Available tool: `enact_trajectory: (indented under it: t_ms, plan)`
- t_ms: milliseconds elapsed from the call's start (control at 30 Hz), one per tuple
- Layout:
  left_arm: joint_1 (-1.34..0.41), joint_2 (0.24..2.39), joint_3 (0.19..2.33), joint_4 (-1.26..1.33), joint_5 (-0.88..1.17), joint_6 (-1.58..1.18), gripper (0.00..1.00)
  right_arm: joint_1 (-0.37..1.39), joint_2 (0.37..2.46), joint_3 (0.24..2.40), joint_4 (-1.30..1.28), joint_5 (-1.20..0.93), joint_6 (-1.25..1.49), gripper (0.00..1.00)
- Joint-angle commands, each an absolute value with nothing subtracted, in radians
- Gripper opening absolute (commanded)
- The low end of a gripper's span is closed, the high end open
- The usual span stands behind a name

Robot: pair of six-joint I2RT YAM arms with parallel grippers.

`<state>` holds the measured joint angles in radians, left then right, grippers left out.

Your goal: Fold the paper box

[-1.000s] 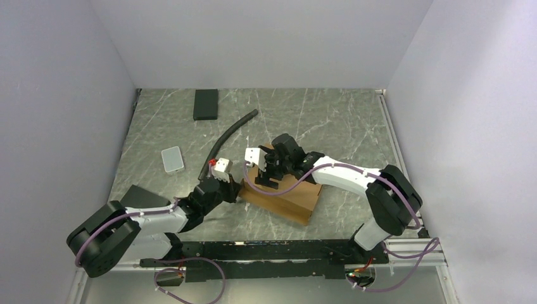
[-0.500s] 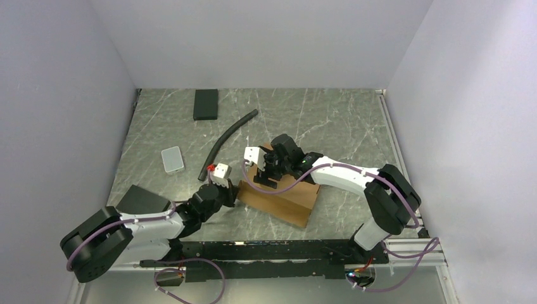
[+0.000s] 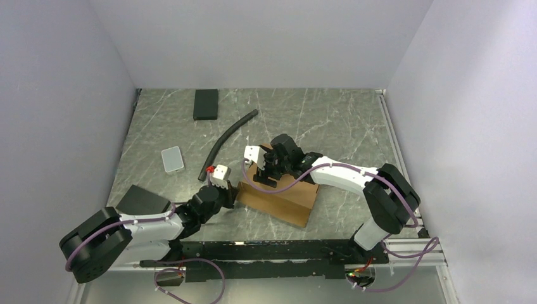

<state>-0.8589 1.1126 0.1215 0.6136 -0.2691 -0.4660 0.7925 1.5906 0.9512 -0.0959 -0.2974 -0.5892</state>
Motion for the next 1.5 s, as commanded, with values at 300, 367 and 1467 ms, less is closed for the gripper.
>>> enact_trajectory:
  t_ms: [300, 367, 1467]
  plan:
    - [-0.872, 1.148, 0.143, 0.679, -0.207, -0.417, 0.0, 0.782, 1.629, 0.949, -0.116, -0.238, -0.583, 0.74]
    - [-0.874, 1.165, 0.148, 0.675, -0.201, -0.415, 0.0, 0.782, 1.632, 0.951, -0.118, -0.236, -0.582, 0.74]
    - [-0.906, 1.091, 0.125, 0.568, -0.283, -0.502, 0.0, 0.781, 1.665, 0.969, -0.139, -0.209, -0.57, 0.73]
